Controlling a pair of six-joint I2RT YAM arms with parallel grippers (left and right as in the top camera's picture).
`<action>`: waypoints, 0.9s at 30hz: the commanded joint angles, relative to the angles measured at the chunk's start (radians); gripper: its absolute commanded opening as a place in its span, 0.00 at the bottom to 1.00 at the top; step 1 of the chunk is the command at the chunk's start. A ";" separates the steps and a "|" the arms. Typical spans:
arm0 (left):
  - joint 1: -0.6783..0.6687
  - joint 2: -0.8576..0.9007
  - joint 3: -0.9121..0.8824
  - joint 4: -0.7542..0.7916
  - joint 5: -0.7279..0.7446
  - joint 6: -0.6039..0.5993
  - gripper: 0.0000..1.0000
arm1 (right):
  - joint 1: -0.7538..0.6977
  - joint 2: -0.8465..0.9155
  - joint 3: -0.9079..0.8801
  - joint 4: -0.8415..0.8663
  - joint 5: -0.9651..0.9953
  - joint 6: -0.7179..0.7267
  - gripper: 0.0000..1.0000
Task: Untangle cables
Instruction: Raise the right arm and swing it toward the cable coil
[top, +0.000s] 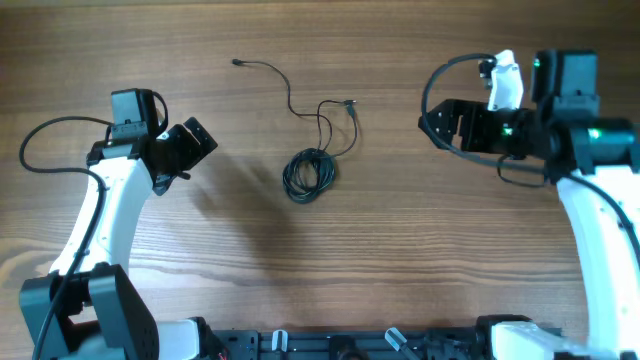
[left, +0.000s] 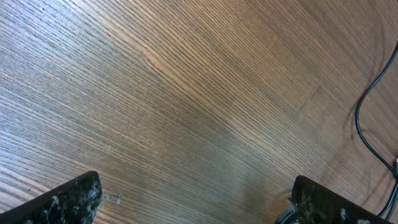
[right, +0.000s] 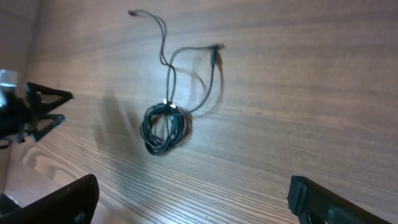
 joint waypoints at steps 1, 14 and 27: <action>0.002 -0.013 0.014 0.003 0.005 0.005 1.00 | -0.004 0.059 0.016 -0.005 -0.020 0.010 1.00; 0.002 -0.013 0.014 0.003 0.005 0.005 1.00 | -0.004 0.072 0.016 0.020 -0.019 0.010 1.00; 0.002 -0.013 0.014 0.003 0.005 0.005 1.00 | -0.004 0.072 0.016 0.027 -0.019 0.009 1.00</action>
